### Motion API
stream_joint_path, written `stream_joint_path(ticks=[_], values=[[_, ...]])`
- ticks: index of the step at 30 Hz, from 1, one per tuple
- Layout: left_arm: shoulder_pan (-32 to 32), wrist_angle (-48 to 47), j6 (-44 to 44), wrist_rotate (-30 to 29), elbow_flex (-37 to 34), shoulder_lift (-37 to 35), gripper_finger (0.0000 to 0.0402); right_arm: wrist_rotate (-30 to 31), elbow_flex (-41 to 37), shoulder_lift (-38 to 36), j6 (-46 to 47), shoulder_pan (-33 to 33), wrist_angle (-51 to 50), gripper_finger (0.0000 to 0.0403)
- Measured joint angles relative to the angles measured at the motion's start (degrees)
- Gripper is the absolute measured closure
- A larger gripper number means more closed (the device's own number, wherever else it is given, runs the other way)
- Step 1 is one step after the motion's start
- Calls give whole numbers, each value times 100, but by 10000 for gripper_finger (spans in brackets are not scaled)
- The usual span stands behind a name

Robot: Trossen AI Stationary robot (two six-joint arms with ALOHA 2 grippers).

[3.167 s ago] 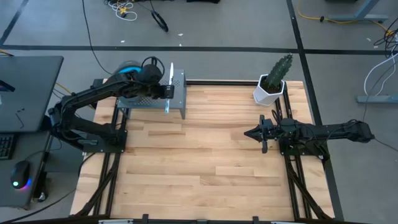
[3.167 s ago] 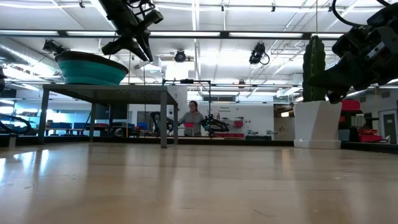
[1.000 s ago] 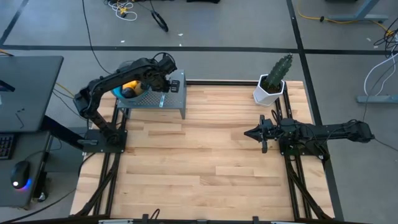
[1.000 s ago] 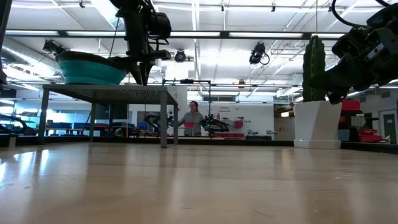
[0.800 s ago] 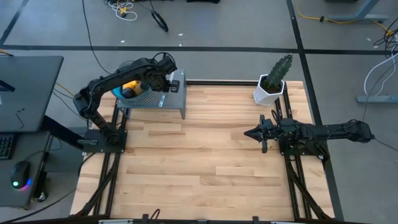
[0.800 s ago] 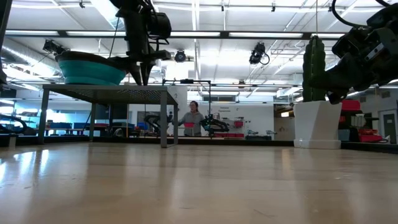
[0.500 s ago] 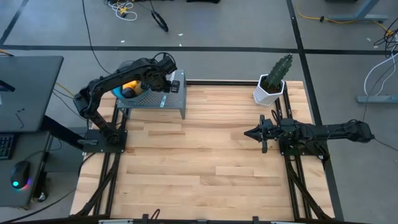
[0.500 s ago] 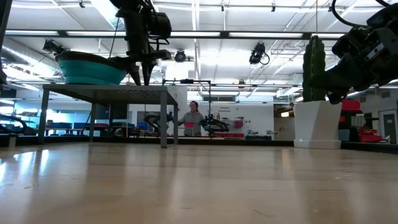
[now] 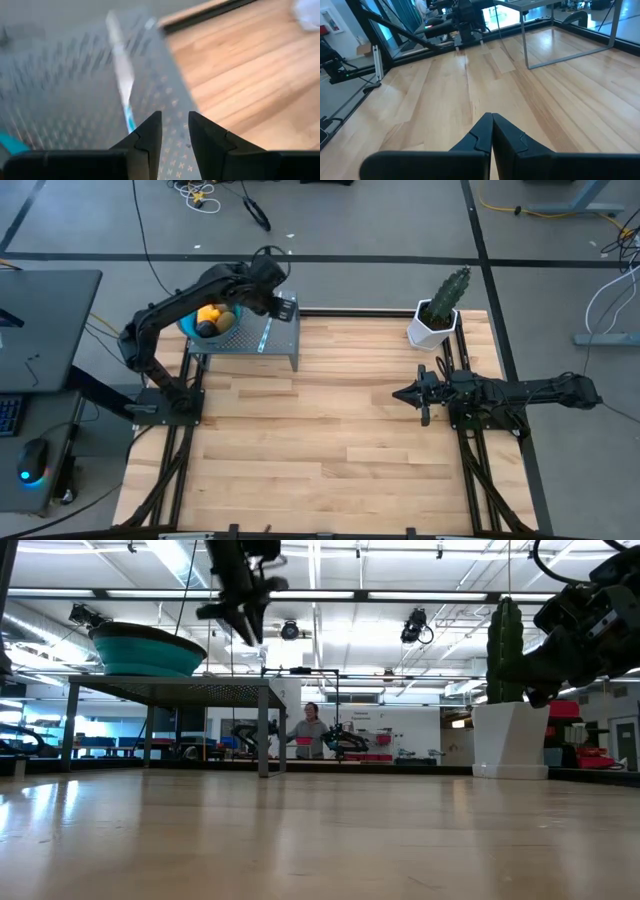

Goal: Pick & Place Fruit
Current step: Put the blue knife on the shelf

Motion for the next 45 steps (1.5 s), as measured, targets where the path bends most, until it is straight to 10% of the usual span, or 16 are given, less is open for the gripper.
stream_joint_path(ticks=[8, 13, 45], values=[[-948, 618, 1989, -1505, 252, 7, 300, 0, 0, 0, 0, 1, -21, 390], [-1110, 760, 1223, -2911, 254, 295, 300, 0, 0, -2, 43, 0, -21, 390], [-424, 397, 1261, -2315, 169, 1075, 340, 0, 0, 0, 87, 1, -148, 390]])
